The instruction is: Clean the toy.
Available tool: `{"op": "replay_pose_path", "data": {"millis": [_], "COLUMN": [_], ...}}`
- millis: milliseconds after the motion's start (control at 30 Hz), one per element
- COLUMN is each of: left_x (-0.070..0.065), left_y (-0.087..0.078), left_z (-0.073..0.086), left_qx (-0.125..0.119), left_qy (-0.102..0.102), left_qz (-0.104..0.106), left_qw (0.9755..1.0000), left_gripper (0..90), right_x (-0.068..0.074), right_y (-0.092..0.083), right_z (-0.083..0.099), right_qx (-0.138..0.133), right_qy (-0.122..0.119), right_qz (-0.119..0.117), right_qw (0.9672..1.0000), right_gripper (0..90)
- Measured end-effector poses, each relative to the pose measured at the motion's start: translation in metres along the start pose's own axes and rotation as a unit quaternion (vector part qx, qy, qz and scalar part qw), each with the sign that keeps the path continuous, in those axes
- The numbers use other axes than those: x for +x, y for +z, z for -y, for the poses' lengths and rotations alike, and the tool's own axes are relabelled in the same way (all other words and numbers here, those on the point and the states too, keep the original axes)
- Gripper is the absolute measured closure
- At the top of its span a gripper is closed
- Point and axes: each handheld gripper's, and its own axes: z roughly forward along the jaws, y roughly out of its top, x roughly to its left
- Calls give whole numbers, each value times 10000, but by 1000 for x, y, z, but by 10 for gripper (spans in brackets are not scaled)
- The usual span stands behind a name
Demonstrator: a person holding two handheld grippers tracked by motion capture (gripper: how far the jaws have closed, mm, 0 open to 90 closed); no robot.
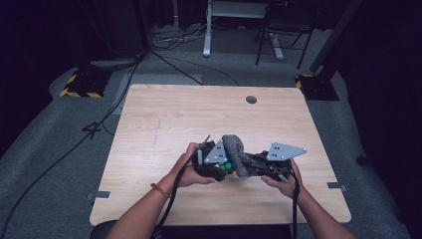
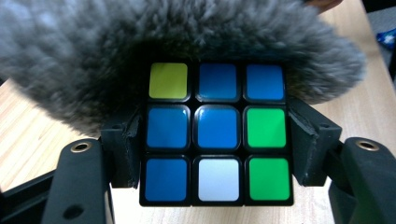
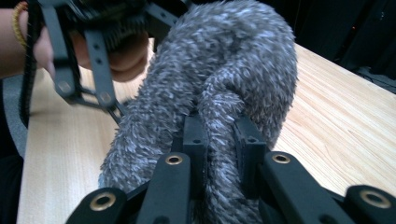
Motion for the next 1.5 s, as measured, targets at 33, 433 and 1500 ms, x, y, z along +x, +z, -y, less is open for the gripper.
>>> {"op": "replay_pose_path", "data": {"millis": [33,433,1500], "left_x": [-1,2,3], "left_y": [2,4,-7], "left_z": [0,0,0], "left_qx": [64,130,-95], "left_qy": [12,-47,18], "left_qz": [-8,32,-48], "left_qw": [10000,9999,9999], "left_gripper": [328,334,328], "right_x": [1,-3,-18], "right_y": [0,2,0], "right_z": [0,2,12], "right_qx": [-23,167,-44], "right_qy": [-7,-56,507], "right_qz": [-13,117,-128], "right_qw": [10000,9998,9986], "right_gripper": [785,783,786]}}
